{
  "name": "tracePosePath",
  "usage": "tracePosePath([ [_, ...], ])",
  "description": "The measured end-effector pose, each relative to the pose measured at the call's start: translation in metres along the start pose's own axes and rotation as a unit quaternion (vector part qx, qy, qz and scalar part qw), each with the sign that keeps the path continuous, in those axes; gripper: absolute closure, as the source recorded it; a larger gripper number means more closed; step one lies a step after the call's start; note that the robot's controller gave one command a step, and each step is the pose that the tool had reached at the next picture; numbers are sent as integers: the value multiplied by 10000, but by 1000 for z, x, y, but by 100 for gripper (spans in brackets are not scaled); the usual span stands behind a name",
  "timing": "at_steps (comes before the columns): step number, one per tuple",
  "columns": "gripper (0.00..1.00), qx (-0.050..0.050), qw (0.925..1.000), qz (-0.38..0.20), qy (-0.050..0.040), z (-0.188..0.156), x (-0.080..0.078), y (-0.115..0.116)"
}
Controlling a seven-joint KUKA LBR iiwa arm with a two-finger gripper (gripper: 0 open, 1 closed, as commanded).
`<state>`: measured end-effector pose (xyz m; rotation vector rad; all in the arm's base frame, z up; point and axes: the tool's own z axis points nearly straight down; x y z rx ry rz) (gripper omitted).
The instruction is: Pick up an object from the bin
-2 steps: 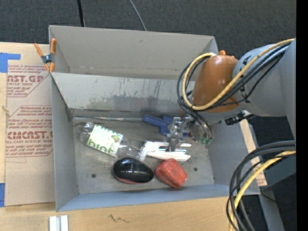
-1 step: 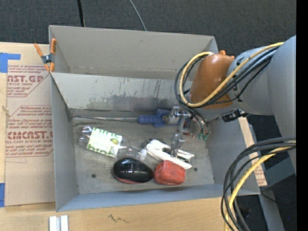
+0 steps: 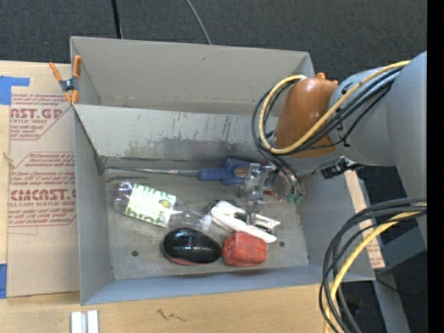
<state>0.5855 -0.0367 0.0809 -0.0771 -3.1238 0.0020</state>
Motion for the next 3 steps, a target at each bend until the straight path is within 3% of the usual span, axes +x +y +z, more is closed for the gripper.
tracePosePath([
  [1, 100, 1, 10000, 0, -1, 0, 0, 0],
  [2, 100, -13, 9987, 505, 17, -7, 7, -3],
  [3, 100, -18, 9939, 1103, -88, -18, 12, -3],
])
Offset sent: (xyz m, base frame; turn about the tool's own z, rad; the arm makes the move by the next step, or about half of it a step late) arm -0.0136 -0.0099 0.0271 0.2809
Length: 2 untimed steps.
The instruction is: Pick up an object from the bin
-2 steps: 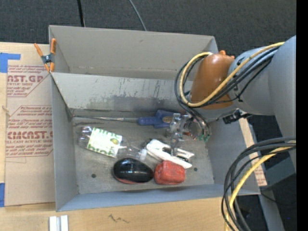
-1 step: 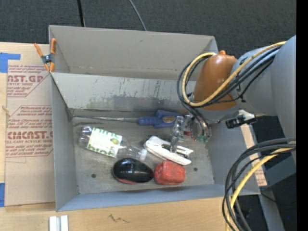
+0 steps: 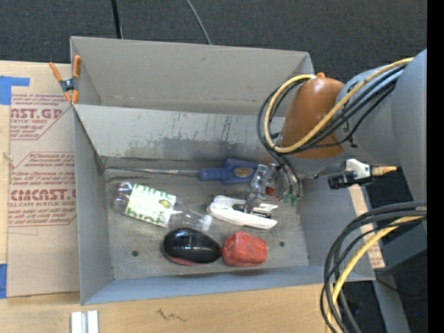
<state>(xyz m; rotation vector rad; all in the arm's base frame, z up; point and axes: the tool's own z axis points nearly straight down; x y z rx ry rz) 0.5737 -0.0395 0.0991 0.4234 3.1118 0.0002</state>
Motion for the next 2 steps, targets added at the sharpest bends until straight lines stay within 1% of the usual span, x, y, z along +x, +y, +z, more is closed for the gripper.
tracePosePath([
  [1, 100, 16, 9998, 217, -27, 5, -4, 7],
  [2, 100, 1, 9997, 231, -32, 5, -4, 5],
])
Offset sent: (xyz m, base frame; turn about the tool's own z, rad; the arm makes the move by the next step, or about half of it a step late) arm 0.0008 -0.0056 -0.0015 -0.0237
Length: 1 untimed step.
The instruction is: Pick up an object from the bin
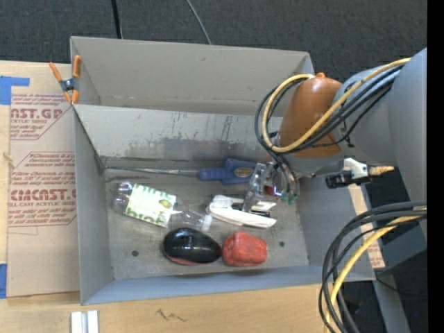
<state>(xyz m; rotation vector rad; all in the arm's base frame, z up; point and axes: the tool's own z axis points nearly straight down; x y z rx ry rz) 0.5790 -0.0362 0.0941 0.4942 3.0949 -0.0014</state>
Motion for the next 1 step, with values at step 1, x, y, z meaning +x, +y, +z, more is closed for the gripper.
tracePosePath([
  [1, 100, 3, 10000, -22, 38, -6, 3, -7],
])
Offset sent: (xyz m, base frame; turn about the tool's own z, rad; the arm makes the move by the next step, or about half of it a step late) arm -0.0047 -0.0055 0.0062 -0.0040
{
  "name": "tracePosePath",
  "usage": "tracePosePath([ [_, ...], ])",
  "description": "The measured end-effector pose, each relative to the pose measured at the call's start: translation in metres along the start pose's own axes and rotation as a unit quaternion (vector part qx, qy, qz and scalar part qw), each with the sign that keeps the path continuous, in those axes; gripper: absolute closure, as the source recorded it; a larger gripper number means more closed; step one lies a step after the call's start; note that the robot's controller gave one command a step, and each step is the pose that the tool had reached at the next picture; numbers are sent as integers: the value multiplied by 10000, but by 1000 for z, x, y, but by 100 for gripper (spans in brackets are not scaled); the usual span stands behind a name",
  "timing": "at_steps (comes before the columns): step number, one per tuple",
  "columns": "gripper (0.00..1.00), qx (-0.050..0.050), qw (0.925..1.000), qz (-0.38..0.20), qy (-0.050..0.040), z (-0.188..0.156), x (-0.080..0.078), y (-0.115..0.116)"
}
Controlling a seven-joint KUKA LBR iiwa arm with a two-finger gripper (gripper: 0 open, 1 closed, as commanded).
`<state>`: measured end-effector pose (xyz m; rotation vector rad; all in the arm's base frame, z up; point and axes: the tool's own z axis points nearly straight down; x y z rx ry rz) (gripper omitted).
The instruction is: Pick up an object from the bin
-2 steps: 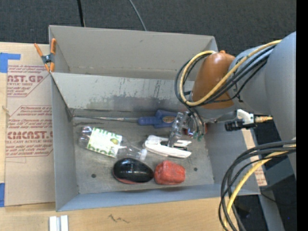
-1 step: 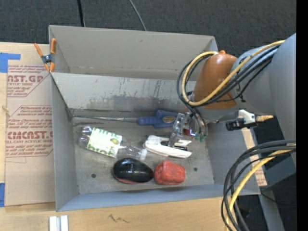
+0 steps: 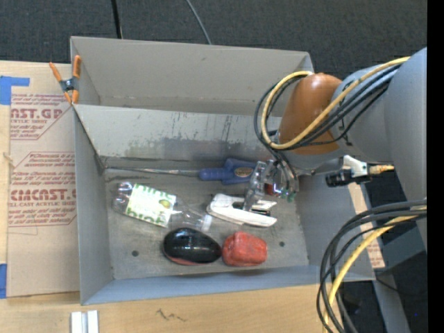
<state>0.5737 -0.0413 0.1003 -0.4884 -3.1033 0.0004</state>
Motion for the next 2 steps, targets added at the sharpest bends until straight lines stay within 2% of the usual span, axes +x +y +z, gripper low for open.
tracePosePath([
  [2, 100, 3, 10000, -12, -1, 3, -4, 4],
])
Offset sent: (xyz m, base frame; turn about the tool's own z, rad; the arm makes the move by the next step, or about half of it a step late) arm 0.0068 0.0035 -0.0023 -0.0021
